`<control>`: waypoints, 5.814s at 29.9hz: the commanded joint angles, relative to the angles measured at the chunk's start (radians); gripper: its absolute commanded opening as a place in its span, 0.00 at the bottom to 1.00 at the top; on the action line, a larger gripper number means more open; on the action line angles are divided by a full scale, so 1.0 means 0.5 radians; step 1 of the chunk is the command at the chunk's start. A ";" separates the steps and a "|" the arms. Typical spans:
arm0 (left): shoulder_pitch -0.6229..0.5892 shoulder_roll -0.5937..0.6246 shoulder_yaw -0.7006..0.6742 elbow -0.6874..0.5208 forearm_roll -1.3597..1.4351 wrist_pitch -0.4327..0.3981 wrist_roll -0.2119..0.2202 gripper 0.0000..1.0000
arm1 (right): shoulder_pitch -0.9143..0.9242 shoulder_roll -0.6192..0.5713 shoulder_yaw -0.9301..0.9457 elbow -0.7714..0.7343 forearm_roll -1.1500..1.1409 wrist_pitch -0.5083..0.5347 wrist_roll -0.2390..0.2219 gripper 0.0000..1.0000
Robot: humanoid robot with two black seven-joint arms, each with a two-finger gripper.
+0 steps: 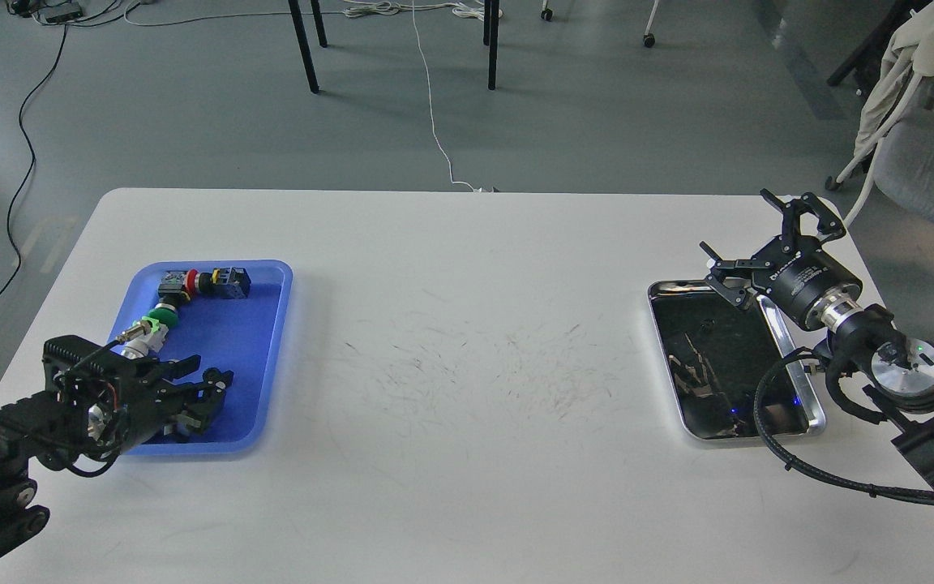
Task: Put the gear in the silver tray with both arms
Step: 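Grasp another black gear in the blue tray with the left gripper, then carry the second gear with the left gripper toward the table center, then open the left gripper to set the gear on the table, then reach the right gripper to the gear and grasp it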
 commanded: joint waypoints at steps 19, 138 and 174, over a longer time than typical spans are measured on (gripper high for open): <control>-0.199 0.137 -0.009 -0.158 -0.009 -0.028 -0.012 0.07 | 0.025 -0.003 0.003 0.003 -0.003 0.000 0.000 0.99; -0.574 -0.620 -0.748 0.213 -2.828 0.248 0.301 0.98 | 1.719 0.862 -2.666 0.485 -2.034 0.000 -0.160 0.98; -0.571 -0.645 -0.748 0.219 -2.822 0.260 0.292 0.98 | 1.633 0.862 -2.730 0.396 -1.997 0.000 -0.163 0.77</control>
